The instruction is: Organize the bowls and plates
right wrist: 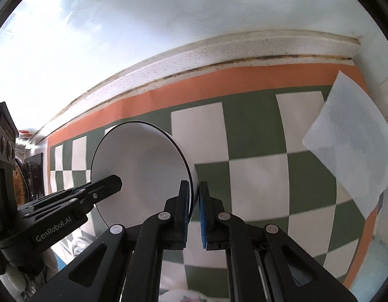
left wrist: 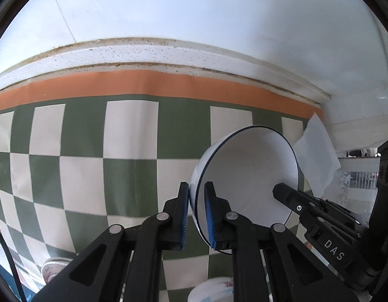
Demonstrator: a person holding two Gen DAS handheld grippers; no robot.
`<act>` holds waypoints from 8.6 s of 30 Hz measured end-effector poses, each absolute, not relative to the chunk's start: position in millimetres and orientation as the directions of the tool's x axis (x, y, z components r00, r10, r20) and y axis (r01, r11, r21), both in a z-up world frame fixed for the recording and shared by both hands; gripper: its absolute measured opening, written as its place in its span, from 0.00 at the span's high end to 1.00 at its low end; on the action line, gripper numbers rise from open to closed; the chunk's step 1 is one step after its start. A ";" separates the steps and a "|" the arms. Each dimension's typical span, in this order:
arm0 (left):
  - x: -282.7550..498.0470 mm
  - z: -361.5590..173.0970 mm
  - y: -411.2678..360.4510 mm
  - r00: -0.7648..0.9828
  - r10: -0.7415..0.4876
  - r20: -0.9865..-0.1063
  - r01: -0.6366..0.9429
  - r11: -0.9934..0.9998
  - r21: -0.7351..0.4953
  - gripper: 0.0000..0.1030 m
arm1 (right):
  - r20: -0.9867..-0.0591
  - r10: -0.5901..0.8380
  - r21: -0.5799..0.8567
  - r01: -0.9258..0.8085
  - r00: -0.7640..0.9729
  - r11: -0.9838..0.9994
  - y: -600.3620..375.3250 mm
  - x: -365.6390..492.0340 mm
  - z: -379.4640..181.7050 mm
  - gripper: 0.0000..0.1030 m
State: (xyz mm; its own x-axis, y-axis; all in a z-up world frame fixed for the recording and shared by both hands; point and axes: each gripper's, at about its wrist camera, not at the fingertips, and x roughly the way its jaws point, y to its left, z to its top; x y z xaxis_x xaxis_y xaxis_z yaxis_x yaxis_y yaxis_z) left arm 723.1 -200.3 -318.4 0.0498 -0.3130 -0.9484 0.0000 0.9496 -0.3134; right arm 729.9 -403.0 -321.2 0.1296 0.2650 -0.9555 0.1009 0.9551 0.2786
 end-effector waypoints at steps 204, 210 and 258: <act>526.3 -332.1 9.5 0.049 -0.513 -0.857 -0.209 0.834 -0.511 0.56 | -0.767 0.641 0.641 0.004 0.020 0.768 -191.6 545.7 -366.0 0.51; 520.6 -341.7 28.7 0.047 -0.516 -0.855 -0.228 0.828 -0.512 0.56 | -0.773 0.634 0.634 -0.007 -0.001 0.773 -164.3 544.3 -376.1 0.51; 504.0 -338.7 24.3 0.057 -0.484 -0.873 -0.193 0.853 -0.485 0.56 | -0.847 0.532 0.532 -0.009 0.002 0.847 -164.3 519.2 -370.8 0.51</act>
